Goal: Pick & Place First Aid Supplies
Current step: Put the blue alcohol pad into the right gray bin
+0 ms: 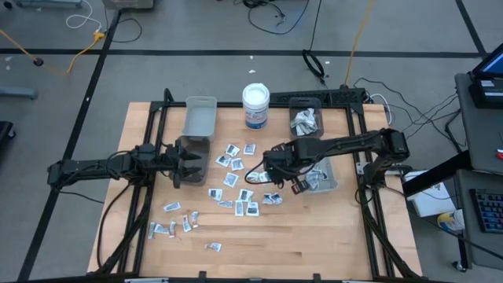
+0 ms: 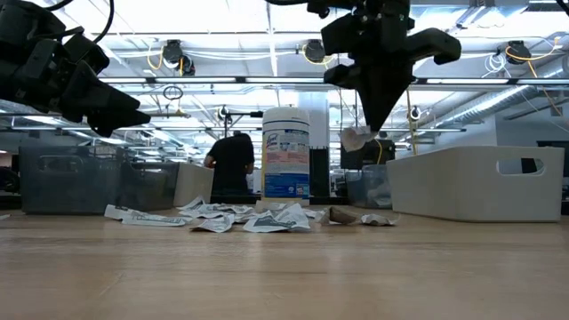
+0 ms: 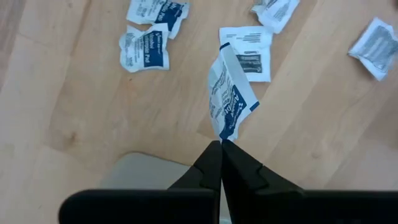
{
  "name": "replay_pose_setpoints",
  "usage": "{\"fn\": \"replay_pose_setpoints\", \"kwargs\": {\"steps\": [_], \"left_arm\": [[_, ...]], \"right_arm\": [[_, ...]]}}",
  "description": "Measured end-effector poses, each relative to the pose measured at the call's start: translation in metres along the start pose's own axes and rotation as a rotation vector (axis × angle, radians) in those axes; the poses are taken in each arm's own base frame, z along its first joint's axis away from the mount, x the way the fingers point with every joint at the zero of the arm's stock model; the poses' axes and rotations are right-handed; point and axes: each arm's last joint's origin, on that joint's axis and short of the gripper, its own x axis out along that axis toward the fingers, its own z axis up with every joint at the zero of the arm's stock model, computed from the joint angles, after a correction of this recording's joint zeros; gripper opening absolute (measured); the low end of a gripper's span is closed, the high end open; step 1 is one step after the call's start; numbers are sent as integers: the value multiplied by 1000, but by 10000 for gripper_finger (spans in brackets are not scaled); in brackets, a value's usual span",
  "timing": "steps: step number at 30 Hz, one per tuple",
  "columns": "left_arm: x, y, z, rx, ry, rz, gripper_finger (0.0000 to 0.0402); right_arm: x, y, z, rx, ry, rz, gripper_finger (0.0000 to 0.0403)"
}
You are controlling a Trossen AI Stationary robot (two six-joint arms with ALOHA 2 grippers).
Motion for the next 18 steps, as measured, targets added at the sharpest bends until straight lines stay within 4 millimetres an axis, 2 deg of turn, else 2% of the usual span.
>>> {"fn": "replay_pose_setpoints", "kwargs": {"steps": [5,11,18], "left_arm": [[0,0,0,0,0,0,230],[0,0,0,0,0,0,230],[0,0,0,0,0,0,230]], "right_arm": [[0,-2,-8,27,62,29,0],[-18,-2,-36,160,77,25,0],[-27,8,-73,239,69,17,0]]}}
